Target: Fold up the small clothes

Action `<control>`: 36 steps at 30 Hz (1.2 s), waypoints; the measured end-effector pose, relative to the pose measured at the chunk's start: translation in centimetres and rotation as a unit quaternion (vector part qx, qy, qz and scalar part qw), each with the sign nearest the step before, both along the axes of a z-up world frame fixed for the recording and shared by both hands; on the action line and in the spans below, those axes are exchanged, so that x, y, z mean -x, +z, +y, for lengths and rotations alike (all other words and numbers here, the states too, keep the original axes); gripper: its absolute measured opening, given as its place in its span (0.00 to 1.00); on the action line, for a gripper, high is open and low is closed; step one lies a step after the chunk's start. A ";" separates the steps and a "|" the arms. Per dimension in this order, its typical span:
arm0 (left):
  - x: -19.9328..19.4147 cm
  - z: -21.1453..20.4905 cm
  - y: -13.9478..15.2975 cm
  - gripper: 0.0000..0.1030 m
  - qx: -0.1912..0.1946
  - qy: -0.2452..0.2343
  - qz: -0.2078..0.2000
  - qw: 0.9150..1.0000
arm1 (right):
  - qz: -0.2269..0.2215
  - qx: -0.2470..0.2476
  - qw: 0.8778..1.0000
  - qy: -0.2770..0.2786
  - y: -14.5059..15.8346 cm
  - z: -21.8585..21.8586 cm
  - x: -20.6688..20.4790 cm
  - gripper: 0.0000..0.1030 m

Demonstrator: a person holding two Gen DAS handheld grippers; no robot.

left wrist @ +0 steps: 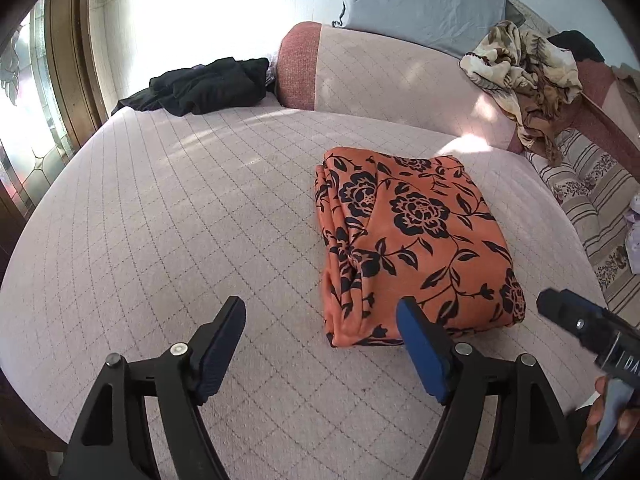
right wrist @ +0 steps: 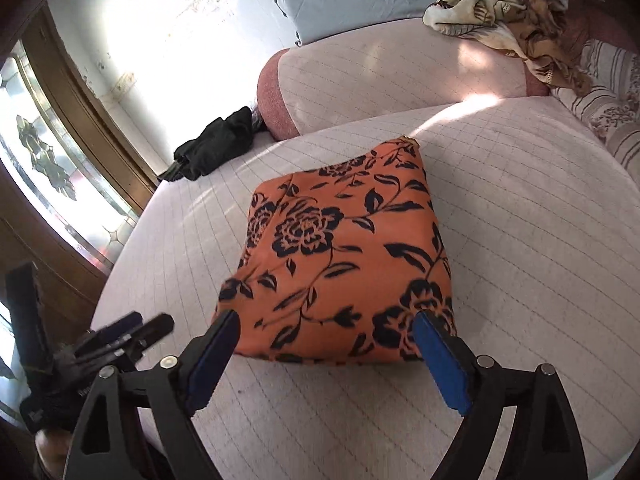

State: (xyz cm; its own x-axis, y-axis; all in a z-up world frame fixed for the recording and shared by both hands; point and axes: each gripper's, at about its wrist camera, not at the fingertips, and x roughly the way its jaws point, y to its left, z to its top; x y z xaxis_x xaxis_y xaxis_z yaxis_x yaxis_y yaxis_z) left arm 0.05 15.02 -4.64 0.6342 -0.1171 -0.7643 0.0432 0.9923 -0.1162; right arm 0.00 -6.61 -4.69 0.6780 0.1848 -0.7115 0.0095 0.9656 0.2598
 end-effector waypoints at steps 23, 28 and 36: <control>4.7 -2.4 4.5 0.95 -0.031 0.043 -0.054 0.997 | -0.016 0.133 0.990 -0.039 2.5 2.0 5.4 0.95; 4.3 -2.3 4.2 0.95 -0.048 0.049 -0.050 0.996 | -0.014 0.153 0.987 -0.050 2.7 2.0 5.2 0.95; 4.0 -2.2 3.9 0.95 -0.056 0.048 -0.044 0.996 | -0.021 0.159 0.985 -0.062 3.3 2.0 4.8 0.95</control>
